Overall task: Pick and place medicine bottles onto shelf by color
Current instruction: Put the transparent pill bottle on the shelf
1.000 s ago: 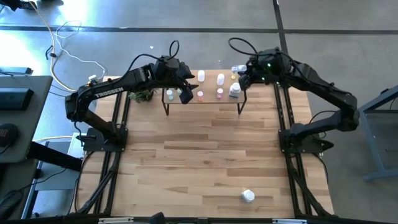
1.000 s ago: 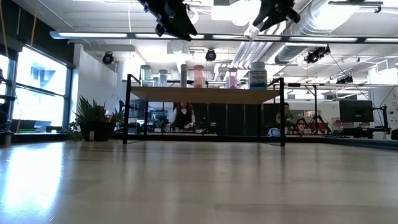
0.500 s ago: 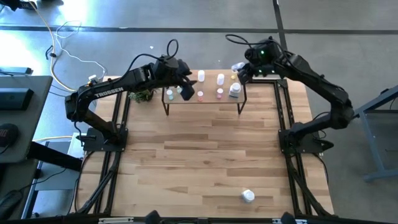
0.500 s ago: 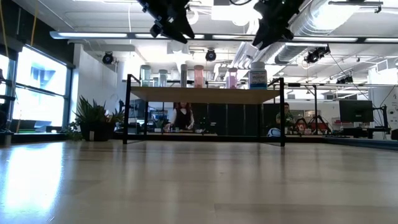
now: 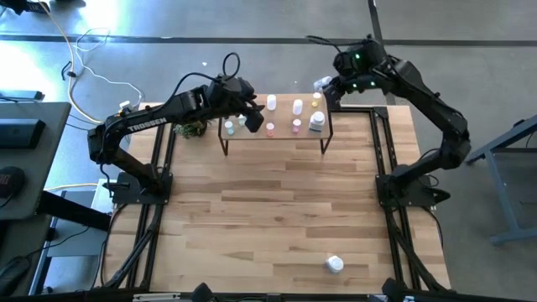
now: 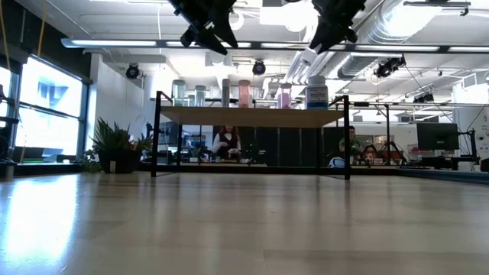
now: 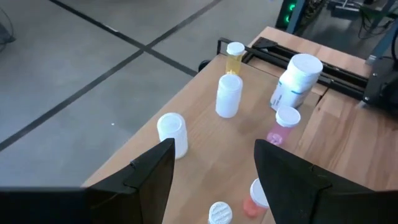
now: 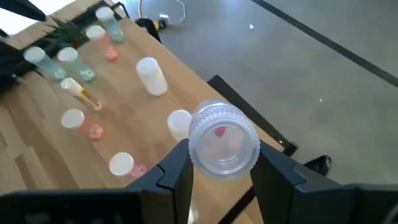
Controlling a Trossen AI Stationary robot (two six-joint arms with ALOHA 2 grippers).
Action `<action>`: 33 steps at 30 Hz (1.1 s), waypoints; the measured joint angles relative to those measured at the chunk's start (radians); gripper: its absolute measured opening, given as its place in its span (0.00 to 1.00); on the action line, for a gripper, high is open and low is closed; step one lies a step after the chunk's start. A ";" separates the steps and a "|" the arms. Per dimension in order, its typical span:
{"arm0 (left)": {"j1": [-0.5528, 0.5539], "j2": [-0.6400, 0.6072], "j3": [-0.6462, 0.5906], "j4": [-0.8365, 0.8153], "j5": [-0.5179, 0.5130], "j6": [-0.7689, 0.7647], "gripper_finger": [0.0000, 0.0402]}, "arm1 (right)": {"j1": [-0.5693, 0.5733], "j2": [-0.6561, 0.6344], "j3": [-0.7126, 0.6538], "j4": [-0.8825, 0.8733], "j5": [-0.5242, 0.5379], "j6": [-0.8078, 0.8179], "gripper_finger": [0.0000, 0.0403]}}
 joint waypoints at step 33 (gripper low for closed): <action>0.000 0.000 0.000 -0.013 0.000 0.000 0.53 | 0.001 0.348 0.168 -0.375 0.008 -0.136 0.30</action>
